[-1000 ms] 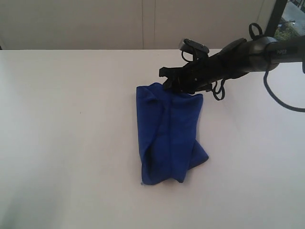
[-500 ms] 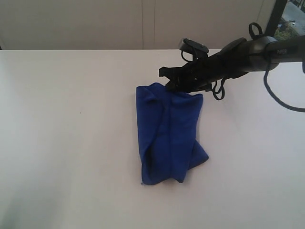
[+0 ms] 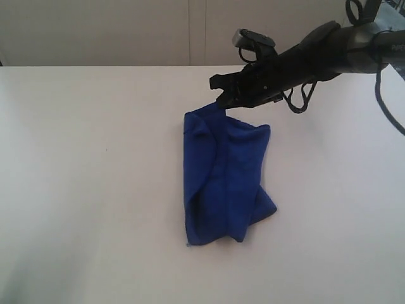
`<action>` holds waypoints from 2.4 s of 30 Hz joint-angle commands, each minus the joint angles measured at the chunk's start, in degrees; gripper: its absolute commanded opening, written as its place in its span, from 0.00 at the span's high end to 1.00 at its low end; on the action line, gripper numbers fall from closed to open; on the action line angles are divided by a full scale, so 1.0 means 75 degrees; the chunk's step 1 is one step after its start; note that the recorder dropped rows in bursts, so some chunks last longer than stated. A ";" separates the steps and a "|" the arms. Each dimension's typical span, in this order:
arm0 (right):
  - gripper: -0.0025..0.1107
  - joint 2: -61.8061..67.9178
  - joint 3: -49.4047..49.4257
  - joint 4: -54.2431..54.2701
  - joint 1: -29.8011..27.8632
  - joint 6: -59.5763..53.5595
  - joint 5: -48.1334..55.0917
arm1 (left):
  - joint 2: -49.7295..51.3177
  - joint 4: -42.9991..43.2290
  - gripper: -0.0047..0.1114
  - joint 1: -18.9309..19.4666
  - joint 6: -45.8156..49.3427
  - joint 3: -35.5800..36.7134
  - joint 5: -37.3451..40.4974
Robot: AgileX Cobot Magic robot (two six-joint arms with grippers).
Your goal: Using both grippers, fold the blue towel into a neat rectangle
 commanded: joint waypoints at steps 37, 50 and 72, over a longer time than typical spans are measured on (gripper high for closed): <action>0.98 -0.0299 0.0242 -0.2215 -0.0001 0.1553 0.1416 | -0.0029 -0.1044 0.96 0.0018 -0.0746 0.0037 -0.2954; 0.98 -0.0299 0.0242 -0.2215 -0.0001 0.1537 0.1396 | -0.0029 -0.1072 0.96 0.0018 -0.1244 -0.0018 -0.4429; 0.98 -0.0299 0.0242 -0.1236 -0.0001 0.0902 0.1949 | 0.7341 -0.2882 0.96 0.0002 0.0496 -0.4687 0.1459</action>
